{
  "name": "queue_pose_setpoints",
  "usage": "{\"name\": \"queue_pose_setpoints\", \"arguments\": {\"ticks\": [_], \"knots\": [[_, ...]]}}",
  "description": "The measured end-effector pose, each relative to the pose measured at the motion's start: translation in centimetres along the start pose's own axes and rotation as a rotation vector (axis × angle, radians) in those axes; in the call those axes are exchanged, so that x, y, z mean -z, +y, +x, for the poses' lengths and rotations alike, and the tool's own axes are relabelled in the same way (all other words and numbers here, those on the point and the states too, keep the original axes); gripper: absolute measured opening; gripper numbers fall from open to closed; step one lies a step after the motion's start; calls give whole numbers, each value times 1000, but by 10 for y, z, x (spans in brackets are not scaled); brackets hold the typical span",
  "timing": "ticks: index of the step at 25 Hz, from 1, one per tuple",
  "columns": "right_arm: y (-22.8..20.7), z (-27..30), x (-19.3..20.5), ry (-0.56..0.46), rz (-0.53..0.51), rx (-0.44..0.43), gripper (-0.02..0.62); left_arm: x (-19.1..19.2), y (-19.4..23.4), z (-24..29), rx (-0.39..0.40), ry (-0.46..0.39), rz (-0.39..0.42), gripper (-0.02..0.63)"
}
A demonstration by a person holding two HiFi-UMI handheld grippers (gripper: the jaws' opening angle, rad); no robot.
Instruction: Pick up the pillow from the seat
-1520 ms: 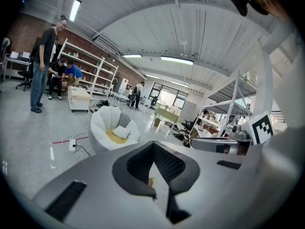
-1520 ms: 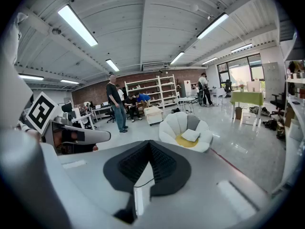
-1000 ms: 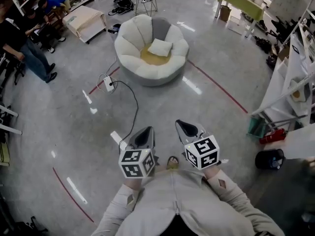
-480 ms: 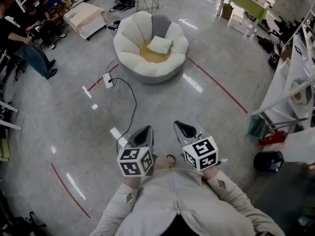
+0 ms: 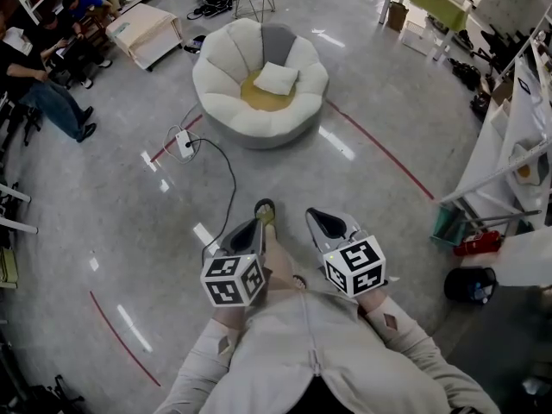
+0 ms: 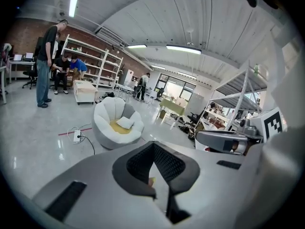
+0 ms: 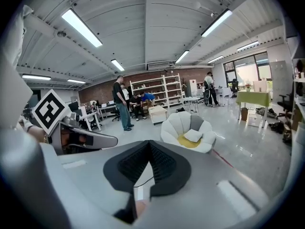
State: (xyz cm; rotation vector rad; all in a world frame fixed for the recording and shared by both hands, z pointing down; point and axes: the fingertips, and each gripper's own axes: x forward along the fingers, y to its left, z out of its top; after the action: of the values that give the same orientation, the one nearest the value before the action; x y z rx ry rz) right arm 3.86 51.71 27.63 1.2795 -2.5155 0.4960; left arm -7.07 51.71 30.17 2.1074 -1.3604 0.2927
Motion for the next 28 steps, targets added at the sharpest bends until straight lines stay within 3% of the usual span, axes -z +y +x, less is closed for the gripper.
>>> {"name": "queue_pose_setpoints", "arguments": {"ticks": [12,28], "knots": [[-61,72,-23,25,20,46,0,-58,42,86,2,6,2,5],[-134,240,-116,48,74,54,0,-178,127,212,20,84,23,5]]}}
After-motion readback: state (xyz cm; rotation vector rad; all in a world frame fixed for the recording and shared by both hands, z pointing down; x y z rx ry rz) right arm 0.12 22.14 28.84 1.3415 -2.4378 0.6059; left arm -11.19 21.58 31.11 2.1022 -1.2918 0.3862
